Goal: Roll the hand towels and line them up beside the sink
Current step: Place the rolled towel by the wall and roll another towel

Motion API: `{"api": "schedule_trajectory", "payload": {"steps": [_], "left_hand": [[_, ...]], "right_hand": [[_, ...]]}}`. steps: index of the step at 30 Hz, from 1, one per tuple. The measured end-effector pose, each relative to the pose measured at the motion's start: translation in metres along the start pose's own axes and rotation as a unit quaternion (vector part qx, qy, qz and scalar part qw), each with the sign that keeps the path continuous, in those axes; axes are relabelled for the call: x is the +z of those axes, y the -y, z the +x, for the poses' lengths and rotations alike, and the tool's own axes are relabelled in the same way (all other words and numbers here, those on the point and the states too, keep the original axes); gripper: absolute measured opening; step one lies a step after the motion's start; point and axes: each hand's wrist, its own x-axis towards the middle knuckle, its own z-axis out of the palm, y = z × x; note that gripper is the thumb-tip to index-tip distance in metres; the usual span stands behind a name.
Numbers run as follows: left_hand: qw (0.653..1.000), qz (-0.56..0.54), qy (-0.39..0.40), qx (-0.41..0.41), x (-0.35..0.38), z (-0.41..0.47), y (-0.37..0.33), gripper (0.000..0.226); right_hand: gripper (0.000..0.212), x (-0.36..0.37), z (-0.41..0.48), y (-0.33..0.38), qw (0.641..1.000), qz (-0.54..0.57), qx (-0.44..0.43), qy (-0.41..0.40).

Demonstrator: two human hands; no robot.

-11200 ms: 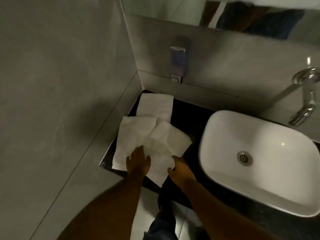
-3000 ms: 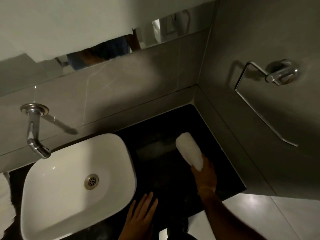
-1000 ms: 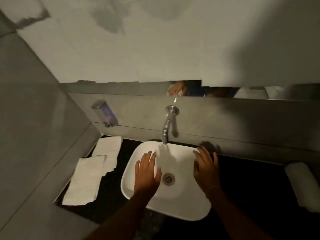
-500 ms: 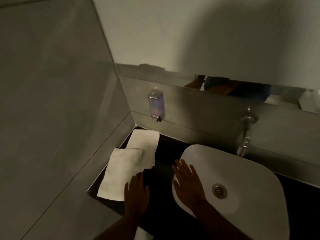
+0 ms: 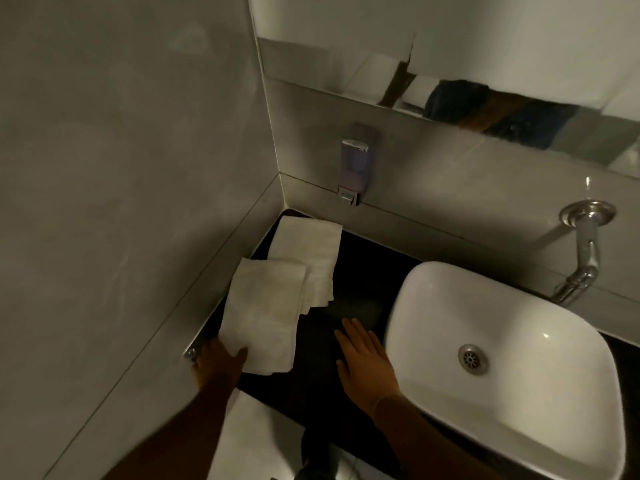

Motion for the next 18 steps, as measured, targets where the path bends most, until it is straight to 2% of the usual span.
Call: {"api": "schedule_trajectory", "payload": {"steps": [3, 8, 12, 14, 16, 18], "left_hand": [[0.984, -0.154, 0.09, -0.02, -0.009, 0.008, 0.0, 0.08], [0.906, -0.407, 0.114, -0.024, -0.053, -0.041, -0.035, 0.061], [0.853, -0.509, 0.116, 0.009, -0.093, -0.098, -0.073, 0.054], [0.836, -0.535, 0.115, 0.041, -0.106, -0.124, -0.091, 0.065], [0.826, -0.544, 0.126, 0.074, -0.113, -0.148, -0.109, 0.087], [0.836, -0.515, 0.142, 0.127, -0.117, -0.167, -0.122, 0.087]], "right_hand": [[0.059, 0.002, 0.0, 0.002, 0.999, 0.027, 0.017, -0.005], [0.059, -0.014, 0.0, 0.029, 0.989, 0.148, 0.028, 0.0], [0.085, -0.042, -0.003, 0.076, 0.969, 0.247, 0.015, 0.01], [0.094, -0.049, -0.008, 0.096, 0.962, 0.274, 0.014, -0.002], [0.081, -0.054, -0.017, 0.104, 0.951, 0.301, 0.02, -0.059], [0.049, -0.067, -0.025, 0.096, 0.939, 0.323, 0.029, -0.112]]}}
